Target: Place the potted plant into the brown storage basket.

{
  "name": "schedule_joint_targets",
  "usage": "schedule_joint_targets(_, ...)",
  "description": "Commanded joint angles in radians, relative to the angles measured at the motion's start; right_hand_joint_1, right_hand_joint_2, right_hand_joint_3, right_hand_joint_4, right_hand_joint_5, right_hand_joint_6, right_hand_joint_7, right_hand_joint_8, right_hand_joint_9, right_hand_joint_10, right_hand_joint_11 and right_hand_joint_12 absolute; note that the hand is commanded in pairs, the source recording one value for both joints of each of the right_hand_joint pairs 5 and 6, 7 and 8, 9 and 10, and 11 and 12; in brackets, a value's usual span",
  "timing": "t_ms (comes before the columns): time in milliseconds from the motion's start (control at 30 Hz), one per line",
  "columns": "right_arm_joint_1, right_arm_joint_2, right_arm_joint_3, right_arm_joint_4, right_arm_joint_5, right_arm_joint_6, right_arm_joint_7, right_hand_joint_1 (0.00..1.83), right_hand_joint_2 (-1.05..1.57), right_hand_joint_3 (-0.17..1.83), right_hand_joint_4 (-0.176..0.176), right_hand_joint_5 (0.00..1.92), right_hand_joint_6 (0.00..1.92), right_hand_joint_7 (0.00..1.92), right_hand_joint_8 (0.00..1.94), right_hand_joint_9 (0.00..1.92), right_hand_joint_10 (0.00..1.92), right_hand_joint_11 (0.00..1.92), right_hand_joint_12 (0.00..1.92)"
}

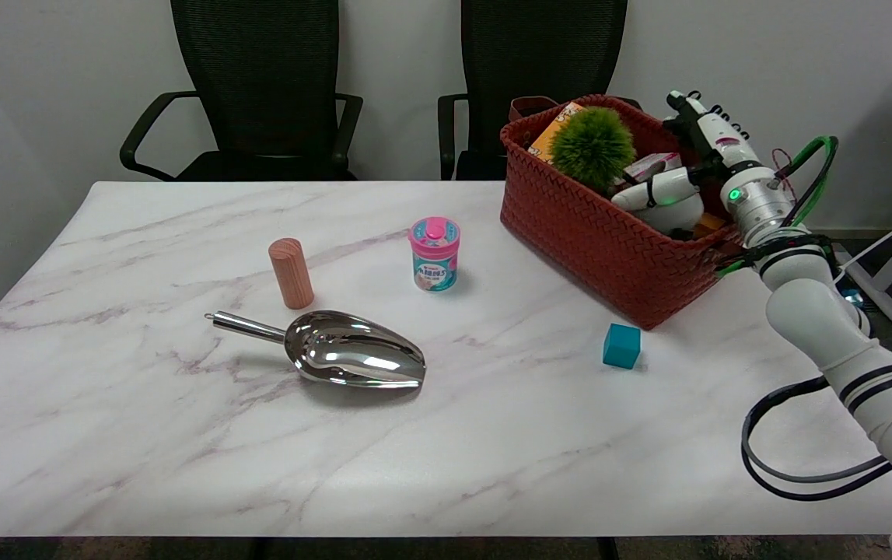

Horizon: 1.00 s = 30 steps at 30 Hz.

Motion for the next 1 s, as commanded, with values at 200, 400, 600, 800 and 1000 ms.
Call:
schedule_joint_targets(200,-0.044,-0.003,0.022,0.108,0.009,0.056,-0.018,0.99,0.31,-0.17,0.000,0.06,0.06,0.24,0.24,0.22,0.22,0.29,0.29)
schedule_joint_targets(400,-0.133,-0.014,0.066,0.259,0.104,0.221,-0.018,0.96,0.34,-0.17,0.000,0.04,0.04,0.21,0.21,0.20,0.20,0.27,0.27)
schedule_joint_targets(600,-0.274,-0.047,0.070,0.446,0.192,0.445,-0.018,0.92,0.40,-0.17,0.000,0.00,0.00,0.21,0.21,0.24,0.24,0.28,0.28)
schedule_joint_targets(800,-0.385,-0.083,-0.004,0.594,0.183,0.601,-0.018,0.91,0.46,-0.17,0.000,0.01,0.01,0.25,0.25,0.26,0.26,0.29,0.29)
schedule_joint_targets(1000,-0.428,-0.100,-0.178,0.625,0.055,0.852,-0.001,0.90,0.51,-0.17,0.000,0.01,0.01,0.27,0.27,0.27,0.27,0.29,0.29)
